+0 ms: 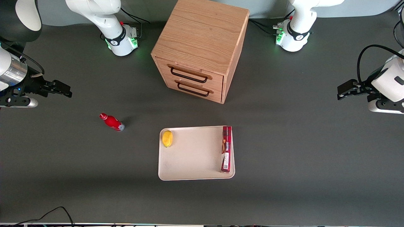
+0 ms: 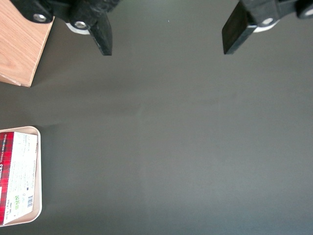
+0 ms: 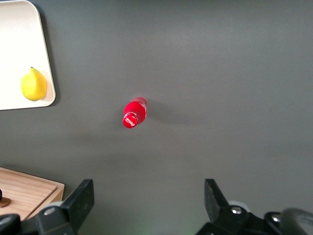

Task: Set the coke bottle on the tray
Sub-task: 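Move the open right gripper down over the red Coca-Cola bottle, then close the right gripper on the bottle's cap end and lift it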

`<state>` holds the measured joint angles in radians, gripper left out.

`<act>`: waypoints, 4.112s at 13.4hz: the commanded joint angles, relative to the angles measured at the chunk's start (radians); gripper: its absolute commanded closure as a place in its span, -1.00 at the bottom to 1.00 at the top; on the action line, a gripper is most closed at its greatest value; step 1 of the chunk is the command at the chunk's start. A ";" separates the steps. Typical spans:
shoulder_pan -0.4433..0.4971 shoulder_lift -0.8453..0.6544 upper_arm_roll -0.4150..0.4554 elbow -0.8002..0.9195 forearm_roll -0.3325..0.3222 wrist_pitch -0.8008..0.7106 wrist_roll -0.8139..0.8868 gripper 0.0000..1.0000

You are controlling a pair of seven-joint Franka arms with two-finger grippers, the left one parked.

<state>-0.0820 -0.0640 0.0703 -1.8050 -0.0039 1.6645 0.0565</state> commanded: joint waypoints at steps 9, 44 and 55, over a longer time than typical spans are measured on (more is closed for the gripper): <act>-0.022 -0.005 0.017 -0.006 0.025 -0.099 -0.037 -1.00; -0.016 0.135 0.100 -0.473 0.015 0.758 0.141 1.00; -0.016 0.167 0.120 0.060 0.015 0.120 0.200 1.00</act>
<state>-0.0951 0.0584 0.1807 -1.9253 0.0216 1.9489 0.2231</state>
